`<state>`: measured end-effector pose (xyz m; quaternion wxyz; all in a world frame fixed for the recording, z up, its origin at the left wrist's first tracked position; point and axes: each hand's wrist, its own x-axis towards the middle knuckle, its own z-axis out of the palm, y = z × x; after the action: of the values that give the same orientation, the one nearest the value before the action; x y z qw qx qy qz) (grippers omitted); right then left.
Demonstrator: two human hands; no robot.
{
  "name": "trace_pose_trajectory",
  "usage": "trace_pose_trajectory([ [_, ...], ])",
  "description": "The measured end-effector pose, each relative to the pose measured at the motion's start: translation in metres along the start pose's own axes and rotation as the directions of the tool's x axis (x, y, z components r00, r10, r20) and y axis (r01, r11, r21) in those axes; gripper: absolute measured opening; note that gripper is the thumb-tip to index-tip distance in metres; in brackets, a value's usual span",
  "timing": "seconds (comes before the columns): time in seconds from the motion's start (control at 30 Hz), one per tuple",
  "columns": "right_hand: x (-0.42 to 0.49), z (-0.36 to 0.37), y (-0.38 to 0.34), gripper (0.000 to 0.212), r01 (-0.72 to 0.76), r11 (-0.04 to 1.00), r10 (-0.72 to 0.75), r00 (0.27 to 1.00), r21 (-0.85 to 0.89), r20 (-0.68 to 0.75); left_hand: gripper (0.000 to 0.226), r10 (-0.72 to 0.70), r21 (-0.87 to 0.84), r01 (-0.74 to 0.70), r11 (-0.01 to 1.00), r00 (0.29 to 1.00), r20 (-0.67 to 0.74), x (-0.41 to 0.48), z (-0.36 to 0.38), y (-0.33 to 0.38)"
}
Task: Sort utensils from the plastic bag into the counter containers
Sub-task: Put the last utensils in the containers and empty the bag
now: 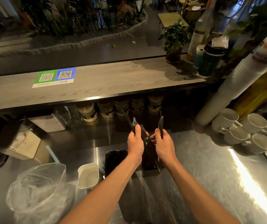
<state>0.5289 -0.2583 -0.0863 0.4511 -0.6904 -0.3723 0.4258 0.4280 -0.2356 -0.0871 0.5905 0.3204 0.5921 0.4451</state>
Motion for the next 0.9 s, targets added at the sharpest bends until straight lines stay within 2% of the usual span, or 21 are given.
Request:
trace_pose_trajectory([
  [0.13, -0.001, 0.007, 0.001, 0.026, 0.003, 0.999, -0.002, 0.999, -0.042, 0.032, 0.048, -0.012, 0.037, 0.014, 0.999, 0.999, -0.047, 0.003, 0.009, -0.005],
  [0.27, -0.006, 0.02, 0.0, 0.022, 0.046, 0.995, -0.053, 0.996, -0.091, -0.072, 0.041, 0.034, 0.052, -0.028, 0.998, 0.993, -0.111, 0.001, 0.023, 0.001],
  [0.43, 0.005, 0.006, 0.001, 0.029, 0.032, 0.987, -0.054, 0.989, -0.158, -0.136, 0.047, -0.02, -0.131, 0.004, 0.991, 0.993, -0.116, 0.011, 0.017, 0.004],
  [0.53, 0.009, -0.005, -0.002, 0.025, 0.052, 0.982, -0.063, 0.997, -0.18, -0.054, 0.059, -0.058, -0.167, 0.052, 0.985, 0.998, -0.036, 0.01, 0.016, 0.007],
  [0.63, 0.007, -0.011, -0.01, 0.046, 0.045, 0.973, -0.026, 0.996, -0.227, 0.087, 0.085, 0.002, -0.092, 0.002, 0.996, 0.999, 0.04, 0.008, 0.018, 0.004],
  [0.67, 0.007, -0.01, -0.01, 0.055, 0.05, 0.969, -0.021, 0.993, -0.24, 0.119, 0.08, 0.041, -0.063, -0.036, 0.997, 0.996, 0.078, 0.006, 0.019, 0.005],
  [0.73, 0.006, -0.008, -0.01, 0.057, 0.082, 0.968, -0.045, 0.987, -0.239, 0.158, 0.052, 0.091, -0.02, -0.089, 0.996, 0.988, 0.126, 0.004, 0.022, 0.007],
  [0.8, 0.006, -0.007, -0.011, 0.048, 0.083, 0.977, -0.054, 0.988, -0.197, 0.145, 0.028, 0.101, 0.021, -0.105, 0.994, 0.987, 0.127, 0.004, 0.023, 0.009],
  [0.9, 0.01, -0.009, -0.011, 0.029, 0.001, 1.0, 0.001, 0.995, -0.024, 0.097, 0.016, 0.131, 0.031, -0.135, 0.99, 0.985, 0.116, 0.009, 0.022, 0.009],
])
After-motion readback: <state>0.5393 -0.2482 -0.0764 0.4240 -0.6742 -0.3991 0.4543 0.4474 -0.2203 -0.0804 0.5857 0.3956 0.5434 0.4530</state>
